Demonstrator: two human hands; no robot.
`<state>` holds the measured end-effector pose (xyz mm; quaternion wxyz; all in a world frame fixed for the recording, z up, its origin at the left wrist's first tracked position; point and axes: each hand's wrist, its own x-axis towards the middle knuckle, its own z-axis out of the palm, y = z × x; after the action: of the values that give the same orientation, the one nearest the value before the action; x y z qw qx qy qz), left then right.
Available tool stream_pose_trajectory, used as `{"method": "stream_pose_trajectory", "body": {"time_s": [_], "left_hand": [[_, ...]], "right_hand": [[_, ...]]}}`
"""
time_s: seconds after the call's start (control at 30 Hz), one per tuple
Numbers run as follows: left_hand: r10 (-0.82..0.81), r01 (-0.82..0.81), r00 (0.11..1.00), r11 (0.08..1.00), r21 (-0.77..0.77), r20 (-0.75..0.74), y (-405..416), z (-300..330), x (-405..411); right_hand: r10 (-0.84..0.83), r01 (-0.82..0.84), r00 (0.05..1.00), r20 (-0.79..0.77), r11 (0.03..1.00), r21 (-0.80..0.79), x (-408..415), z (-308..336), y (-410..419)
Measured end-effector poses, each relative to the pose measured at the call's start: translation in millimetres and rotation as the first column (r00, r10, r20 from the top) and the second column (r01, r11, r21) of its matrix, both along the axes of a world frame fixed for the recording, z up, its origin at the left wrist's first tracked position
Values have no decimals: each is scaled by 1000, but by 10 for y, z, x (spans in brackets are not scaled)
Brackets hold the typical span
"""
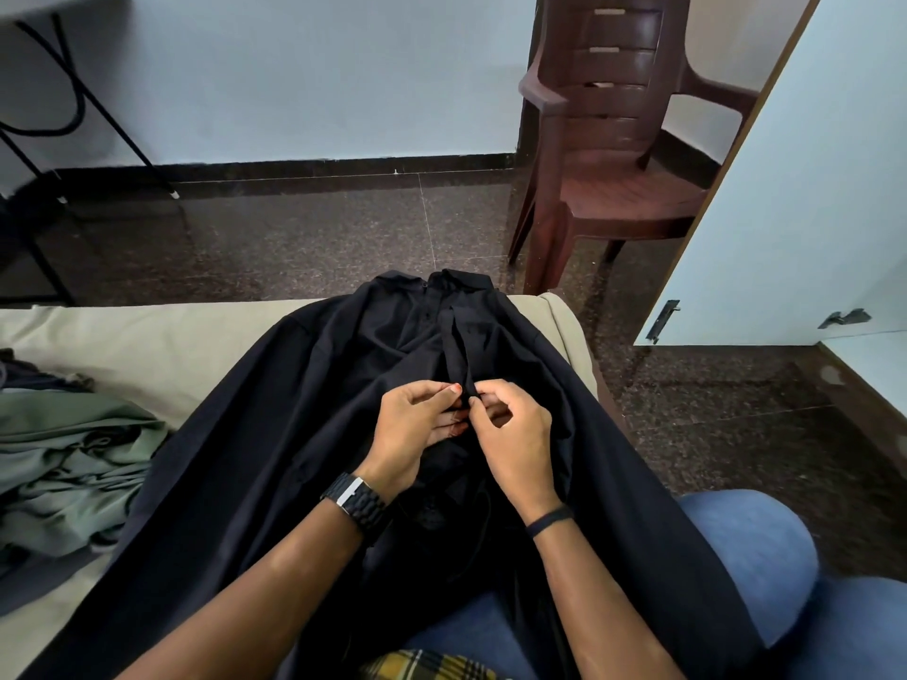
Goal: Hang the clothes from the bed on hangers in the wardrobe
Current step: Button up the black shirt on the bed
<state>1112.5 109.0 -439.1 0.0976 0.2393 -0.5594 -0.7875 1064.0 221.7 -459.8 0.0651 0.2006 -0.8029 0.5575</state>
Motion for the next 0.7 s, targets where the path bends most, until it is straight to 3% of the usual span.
{"method": "stream_pose_trajectory", "body": {"time_s": [0.27, 0.5, 0.7], "left_hand": [[18, -18, 1000, 1000, -16, 26, 63, 56, -9], [36, -30, 998, 993, -117, 47, 85, 73, -47], [30, -27, 999, 995, -97, 28, 134, 76, -45]], "right_hand": [[16, -3, 989, -145, 996, 91, 35, 29, 13], [81, -32, 965, -248, 980, 198, 82, 72, 7], [38, 18, 971, -236, 973, 231, 82, 68, 7]]}}
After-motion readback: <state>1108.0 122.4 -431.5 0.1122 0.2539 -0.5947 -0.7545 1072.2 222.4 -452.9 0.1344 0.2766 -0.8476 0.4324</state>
